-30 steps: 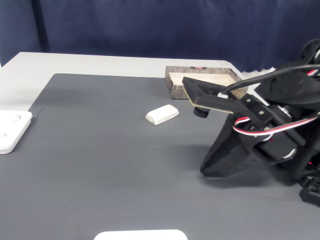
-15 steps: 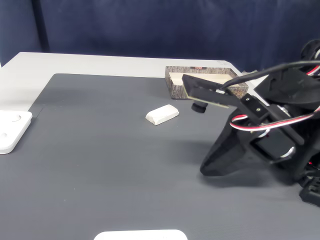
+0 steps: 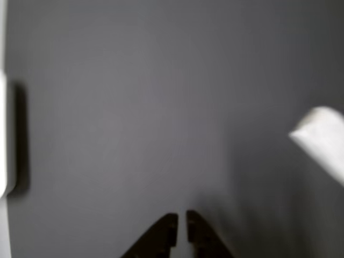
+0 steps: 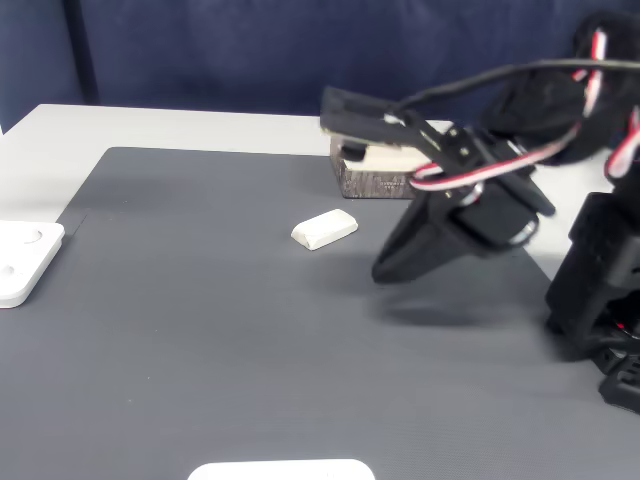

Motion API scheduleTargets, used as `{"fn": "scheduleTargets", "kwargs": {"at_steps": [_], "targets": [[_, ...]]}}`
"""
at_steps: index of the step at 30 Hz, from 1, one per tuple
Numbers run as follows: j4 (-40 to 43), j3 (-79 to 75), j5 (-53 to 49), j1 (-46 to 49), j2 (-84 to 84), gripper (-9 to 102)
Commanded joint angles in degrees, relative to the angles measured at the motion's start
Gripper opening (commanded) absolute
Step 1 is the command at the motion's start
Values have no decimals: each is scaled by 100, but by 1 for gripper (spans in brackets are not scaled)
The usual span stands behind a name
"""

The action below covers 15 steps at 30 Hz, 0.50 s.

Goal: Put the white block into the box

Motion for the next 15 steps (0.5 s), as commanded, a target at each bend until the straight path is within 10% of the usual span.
{"fn": "scheduleTargets", "kwargs": {"at_steps": [1,15], "targets": [[167,-1266,97,527,-949,-2],[501,-3190,571,1846,-3357,-2]]}}
